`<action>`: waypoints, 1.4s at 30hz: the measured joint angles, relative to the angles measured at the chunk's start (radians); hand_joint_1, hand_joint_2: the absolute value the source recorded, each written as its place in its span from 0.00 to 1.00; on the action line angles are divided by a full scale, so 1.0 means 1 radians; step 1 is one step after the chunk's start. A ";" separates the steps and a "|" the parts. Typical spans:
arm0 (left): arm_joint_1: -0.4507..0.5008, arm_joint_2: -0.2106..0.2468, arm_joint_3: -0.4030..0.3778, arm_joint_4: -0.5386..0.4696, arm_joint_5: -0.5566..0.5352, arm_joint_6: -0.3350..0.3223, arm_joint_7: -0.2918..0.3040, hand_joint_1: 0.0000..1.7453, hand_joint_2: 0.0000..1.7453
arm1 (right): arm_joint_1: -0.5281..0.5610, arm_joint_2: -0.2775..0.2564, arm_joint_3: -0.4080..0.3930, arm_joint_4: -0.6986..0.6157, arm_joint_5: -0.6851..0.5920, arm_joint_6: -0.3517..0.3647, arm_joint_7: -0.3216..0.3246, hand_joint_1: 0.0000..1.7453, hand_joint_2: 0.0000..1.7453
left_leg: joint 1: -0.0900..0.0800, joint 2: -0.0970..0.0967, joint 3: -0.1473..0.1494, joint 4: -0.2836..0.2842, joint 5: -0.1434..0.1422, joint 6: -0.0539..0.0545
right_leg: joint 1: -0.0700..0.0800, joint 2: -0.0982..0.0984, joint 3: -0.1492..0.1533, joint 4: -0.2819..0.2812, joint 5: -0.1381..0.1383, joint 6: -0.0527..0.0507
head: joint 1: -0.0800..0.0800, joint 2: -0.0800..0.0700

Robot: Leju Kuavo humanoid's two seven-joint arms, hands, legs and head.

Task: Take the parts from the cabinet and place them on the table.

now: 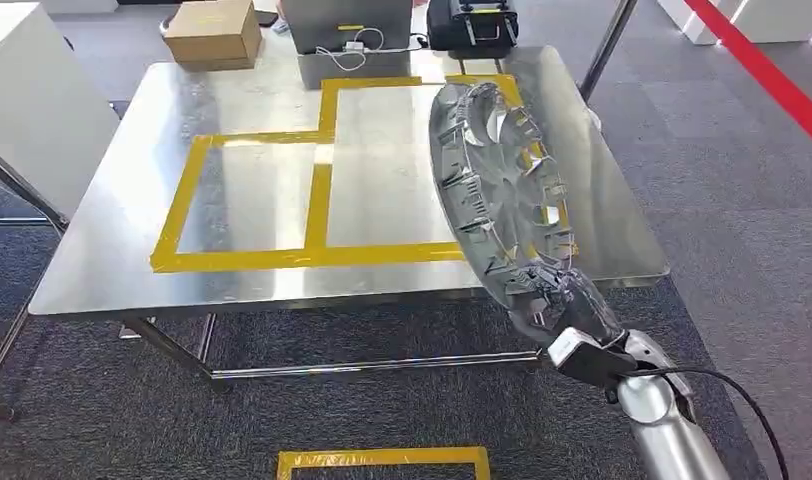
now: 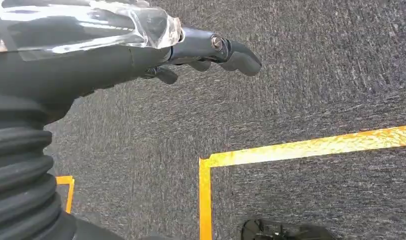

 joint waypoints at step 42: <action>0.055 -0.094 0.288 -0.204 -0.307 0.170 0.596 0.00 1.00 | -0.606 0.128 0.276 1.006 0.563 -0.501 0.004 0.00 0.00 | -0.001 -0.001 0.002 0.000 0.000 0.000 | -0.001 -0.001 0.005 -0.003 0.001 0.000 | 0.000 0.000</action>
